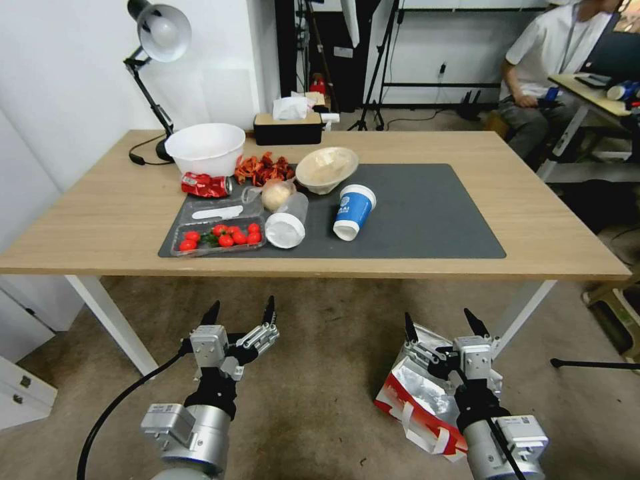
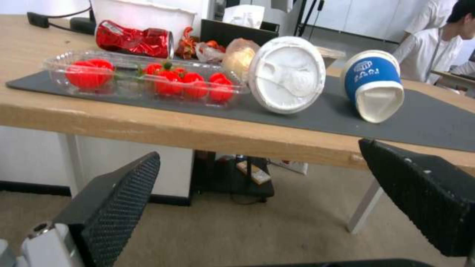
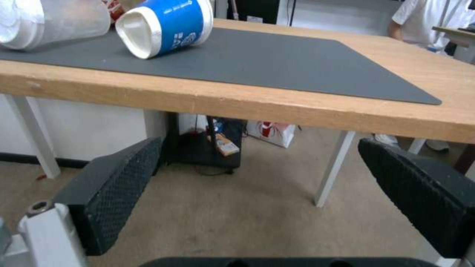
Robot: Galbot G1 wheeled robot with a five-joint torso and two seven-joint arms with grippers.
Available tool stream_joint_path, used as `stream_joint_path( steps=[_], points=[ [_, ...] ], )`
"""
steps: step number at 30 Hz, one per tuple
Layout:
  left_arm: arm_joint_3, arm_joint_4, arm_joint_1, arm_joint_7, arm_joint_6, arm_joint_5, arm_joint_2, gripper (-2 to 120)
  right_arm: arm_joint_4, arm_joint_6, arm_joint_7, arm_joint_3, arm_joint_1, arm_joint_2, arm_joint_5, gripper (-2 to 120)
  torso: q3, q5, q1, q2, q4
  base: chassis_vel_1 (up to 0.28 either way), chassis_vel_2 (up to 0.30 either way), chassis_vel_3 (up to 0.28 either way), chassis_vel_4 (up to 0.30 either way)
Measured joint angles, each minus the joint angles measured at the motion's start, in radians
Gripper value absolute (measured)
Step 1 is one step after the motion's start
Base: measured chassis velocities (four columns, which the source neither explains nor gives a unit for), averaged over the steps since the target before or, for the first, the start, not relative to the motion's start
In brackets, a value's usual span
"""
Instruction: Pick up the food delivery bag from the floor and place it on the table.
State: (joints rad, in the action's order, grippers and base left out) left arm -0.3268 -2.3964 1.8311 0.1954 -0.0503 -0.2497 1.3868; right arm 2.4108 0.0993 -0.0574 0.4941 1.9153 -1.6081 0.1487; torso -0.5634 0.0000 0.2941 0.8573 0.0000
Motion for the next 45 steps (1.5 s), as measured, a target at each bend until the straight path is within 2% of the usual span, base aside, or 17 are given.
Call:
stream_joint_path(
  steps=[23,29,45],
  points=[
    [-0.003,0.005,0.001,-0.010,0.000,-0.002,-0.011,100,-0.004,0.000,0.000,-0.005,0.005,0.000,0.004,100,0.060,0.0000,-0.043,-0.102,0.0000,0.000,0.000,0.000,0.000],
    [-0.002,-0.009,0.002,-0.009,-0.023,-0.023,-0.013,100,-0.004,0.000,0.000,-0.006,0.005,0.000,0.005,100,0.076,0.0000,-0.055,-0.130,0.0000,0.000,0.000,0.000,0.000],
    [0.000,0.004,-0.003,-0.011,-0.009,-0.016,-0.016,100,-0.006,-0.002,0.000,-0.010,0.009,0.000,0.008,100,0.116,0.0000,-0.082,-0.197,0.0000,0.000,0.000,0.000,0.000]
  ],
)
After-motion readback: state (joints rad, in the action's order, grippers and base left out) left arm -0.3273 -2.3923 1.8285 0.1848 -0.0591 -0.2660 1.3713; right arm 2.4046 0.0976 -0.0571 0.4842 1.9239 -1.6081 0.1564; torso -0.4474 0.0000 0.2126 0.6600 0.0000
